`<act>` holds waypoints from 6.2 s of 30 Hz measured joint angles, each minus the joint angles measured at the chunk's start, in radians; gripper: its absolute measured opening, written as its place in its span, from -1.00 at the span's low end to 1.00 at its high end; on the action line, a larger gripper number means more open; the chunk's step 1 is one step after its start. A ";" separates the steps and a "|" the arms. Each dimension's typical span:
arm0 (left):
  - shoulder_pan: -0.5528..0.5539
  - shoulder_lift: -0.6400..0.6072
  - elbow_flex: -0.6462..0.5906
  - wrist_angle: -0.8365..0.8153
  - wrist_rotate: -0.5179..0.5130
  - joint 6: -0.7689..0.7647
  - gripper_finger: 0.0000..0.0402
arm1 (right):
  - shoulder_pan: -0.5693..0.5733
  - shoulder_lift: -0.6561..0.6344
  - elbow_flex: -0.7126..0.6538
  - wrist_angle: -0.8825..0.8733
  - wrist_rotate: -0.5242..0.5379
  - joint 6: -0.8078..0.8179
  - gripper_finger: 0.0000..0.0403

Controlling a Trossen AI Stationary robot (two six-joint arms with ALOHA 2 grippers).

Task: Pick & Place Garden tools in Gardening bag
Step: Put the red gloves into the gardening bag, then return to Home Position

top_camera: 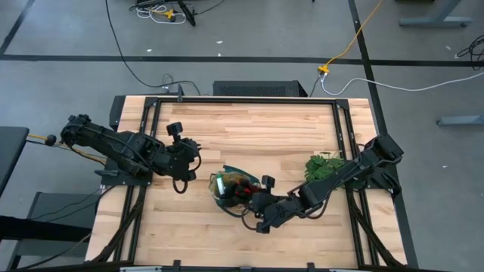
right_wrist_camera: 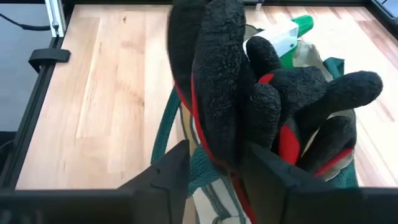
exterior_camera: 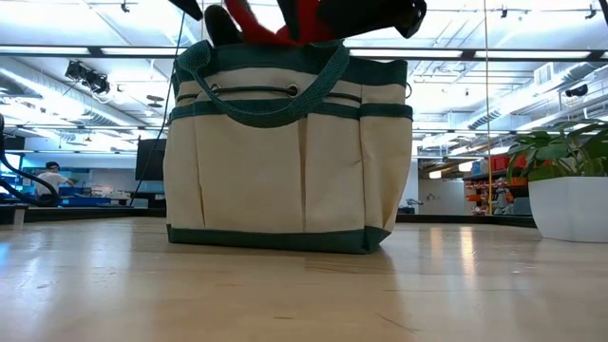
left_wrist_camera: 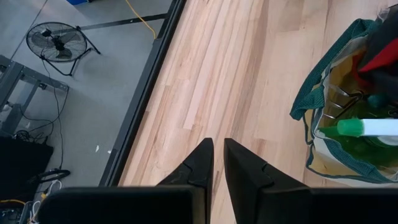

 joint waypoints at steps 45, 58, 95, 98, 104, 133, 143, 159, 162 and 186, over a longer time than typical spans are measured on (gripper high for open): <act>0.000 0.000 0.000 0.000 0.000 -0.001 -0.78 | 0.015 -0.256 0.001 -0.076 0.202 -0.267 -0.57; 0.000 -0.005 0.000 -0.009 -0.041 0.000 -0.78 | -0.072 -0.405 -0.046 -0.148 0.281 -0.246 -0.60; -0.020 -0.499 -1.002 1.083 0.089 0.068 -0.78 | -0.401 -0.949 -1.146 1.087 -0.251 -0.313 -0.60; -0.021 -0.511 -1.072 1.172 0.136 0.044 -0.78 | -0.401 -0.949 -1.170 1.109 -0.251 -0.308 -0.60; -0.022 -0.525 -1.234 1.451 0.163 0.056 -0.78 | -0.401 -0.949 -1.234 1.193 -0.251 -0.285 -0.60; -0.020 -0.523 -1.337 1.634 0.154 -0.022 -0.78 | -0.416 -0.948 -1.277 1.191 -0.170 -0.238 -0.60; -0.020 -0.523 -1.337 1.632 0.154 -0.026 -0.78 | -0.416 -0.948 -1.277 1.191 -0.170 -0.238 -0.60; -0.020 -0.669 -1.337 1.631 0.154 -0.026 -0.78 | -0.416 -1.057 -1.277 1.171 -0.170 -0.239 -0.60; -0.020 -0.704 -1.337 1.631 0.154 -0.026 -0.78 | -0.416 -1.075 -1.277 1.171 -0.170 -0.238 -0.60; -0.020 -0.964 -1.338 1.631 0.153 -0.026 -0.78 | -0.416 -1.452 -1.276 1.147 -0.170 -0.239 -0.60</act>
